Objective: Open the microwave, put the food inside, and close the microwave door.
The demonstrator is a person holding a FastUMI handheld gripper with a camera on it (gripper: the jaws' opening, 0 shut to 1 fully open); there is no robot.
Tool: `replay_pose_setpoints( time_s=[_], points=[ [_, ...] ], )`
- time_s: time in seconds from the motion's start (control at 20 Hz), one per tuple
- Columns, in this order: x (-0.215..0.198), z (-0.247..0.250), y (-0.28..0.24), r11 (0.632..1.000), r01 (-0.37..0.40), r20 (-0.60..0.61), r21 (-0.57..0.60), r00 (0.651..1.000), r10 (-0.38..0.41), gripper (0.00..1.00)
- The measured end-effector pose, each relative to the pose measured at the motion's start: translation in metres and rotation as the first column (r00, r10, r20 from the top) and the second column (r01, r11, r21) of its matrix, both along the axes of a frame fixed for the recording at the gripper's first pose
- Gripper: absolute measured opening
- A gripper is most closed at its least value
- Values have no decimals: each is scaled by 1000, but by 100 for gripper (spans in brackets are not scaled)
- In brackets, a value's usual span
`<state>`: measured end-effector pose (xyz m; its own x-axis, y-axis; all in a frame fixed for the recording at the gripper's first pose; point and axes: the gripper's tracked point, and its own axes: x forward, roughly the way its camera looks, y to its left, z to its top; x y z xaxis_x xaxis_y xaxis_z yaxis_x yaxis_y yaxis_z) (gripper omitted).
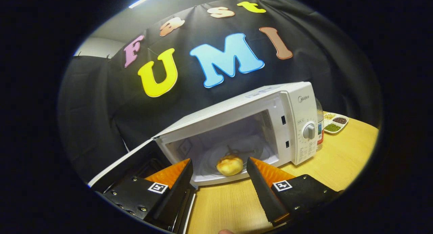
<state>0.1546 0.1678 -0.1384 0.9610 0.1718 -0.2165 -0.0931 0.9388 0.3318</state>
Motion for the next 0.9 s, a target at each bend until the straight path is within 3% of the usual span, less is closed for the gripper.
replay_pose_setpoints(
  time_s=[0.15,0.4,0.9],
  points=[
    [-31,26,9,998,-25,25,-55,999,26,97],
    [-84,66,59,982,-139,70,-130,986,149,97],
    [-171,109,180,916,-358,136,-178,913,384,97]
  ],
)
